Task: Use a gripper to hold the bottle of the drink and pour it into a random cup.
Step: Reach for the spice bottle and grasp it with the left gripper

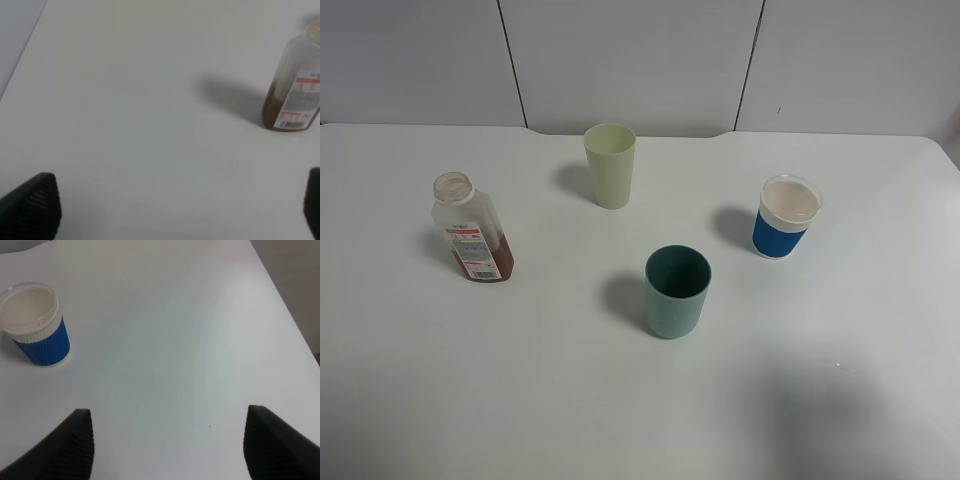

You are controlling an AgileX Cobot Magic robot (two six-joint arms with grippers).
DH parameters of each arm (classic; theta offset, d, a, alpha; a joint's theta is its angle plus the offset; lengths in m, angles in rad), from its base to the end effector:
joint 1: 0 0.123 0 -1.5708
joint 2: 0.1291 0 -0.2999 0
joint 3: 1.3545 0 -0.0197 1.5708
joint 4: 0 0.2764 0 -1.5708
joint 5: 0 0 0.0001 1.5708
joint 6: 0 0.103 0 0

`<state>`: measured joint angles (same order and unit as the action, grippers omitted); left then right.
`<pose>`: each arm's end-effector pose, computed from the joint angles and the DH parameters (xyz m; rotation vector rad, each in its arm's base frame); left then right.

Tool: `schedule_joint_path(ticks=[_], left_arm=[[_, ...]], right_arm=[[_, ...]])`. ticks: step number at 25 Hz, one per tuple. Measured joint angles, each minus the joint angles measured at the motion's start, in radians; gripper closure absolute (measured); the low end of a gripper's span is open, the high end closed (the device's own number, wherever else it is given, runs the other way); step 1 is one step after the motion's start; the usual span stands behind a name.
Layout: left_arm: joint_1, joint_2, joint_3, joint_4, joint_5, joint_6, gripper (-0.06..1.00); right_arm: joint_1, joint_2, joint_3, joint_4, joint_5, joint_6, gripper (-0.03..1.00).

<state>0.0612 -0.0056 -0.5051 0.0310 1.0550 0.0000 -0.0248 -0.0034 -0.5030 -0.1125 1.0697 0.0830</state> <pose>0.0119 0.0035 0.2863 -0.0636 2.0273 0.0756 0.0115 -0.0104 0.2847 0.1163 2.0398 -0.0983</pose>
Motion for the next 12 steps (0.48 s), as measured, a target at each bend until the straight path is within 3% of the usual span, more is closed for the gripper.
schedule_joint_path(ticks=[12], left_arm=[[0.000, 0.000, -0.008, -0.008, -0.008, 0.000, -0.03]], right_arm=[[0.000, 0.000, 0.000, 0.000, 0.000, 0.000, 0.33]])
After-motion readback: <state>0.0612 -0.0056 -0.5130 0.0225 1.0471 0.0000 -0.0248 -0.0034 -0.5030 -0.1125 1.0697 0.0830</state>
